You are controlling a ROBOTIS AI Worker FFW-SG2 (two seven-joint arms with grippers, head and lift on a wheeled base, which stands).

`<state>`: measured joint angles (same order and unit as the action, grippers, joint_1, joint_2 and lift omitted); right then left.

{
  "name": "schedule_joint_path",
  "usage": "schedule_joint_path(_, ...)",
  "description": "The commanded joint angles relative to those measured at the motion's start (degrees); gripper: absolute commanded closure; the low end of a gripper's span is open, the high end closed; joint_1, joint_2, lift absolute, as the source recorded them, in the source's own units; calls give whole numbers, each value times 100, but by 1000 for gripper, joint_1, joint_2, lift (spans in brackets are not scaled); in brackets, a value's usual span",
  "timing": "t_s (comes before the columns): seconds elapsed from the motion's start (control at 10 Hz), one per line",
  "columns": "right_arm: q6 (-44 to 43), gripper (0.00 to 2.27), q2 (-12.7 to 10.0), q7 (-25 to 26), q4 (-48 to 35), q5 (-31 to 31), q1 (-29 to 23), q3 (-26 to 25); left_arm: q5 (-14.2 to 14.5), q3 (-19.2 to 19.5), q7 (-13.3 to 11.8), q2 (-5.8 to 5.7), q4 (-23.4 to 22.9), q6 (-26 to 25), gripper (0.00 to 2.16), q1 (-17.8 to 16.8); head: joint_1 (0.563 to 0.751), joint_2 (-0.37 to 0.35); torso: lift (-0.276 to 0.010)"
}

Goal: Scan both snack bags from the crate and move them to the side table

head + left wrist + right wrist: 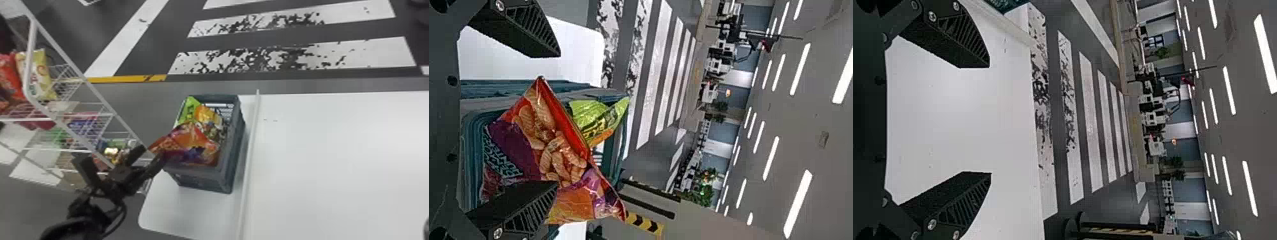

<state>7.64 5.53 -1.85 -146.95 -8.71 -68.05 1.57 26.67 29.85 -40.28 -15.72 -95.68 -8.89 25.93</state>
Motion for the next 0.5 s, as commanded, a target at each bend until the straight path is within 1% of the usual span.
schedule_joint_path(0.0, 23, 164, 27, 0, -18, 1, -15, 1, -39, -67, -6, 7, 50, -39, 117, -80, 695, 350, -29)
schedule_joint_path(0.1, 23, 164, 36, 0, -36, 1, -24, 1, -39, -102, -15, 16, 41, -39, 215, -106, 695, 350, -29)
schedule_joint_path(0.2, 40, 164, 44, 0, -36, 1, -24, 10, -39, -102, -15, 34, 15, -57, 218, -124, 695, 350, -29)
schedule_joint_path(0.3, 40, 167, 62, 0, -36, 1, -24, 10, -66, -102, -15, 34, 23, -109, 434, -132, 695, 350, -29)
schedule_joint_path(0.4, 40, 164, 62, 0, -36, 1, -24, 19, -83, -102, -6, 43, 23, -109, 714, -141, 695, 350, -29)
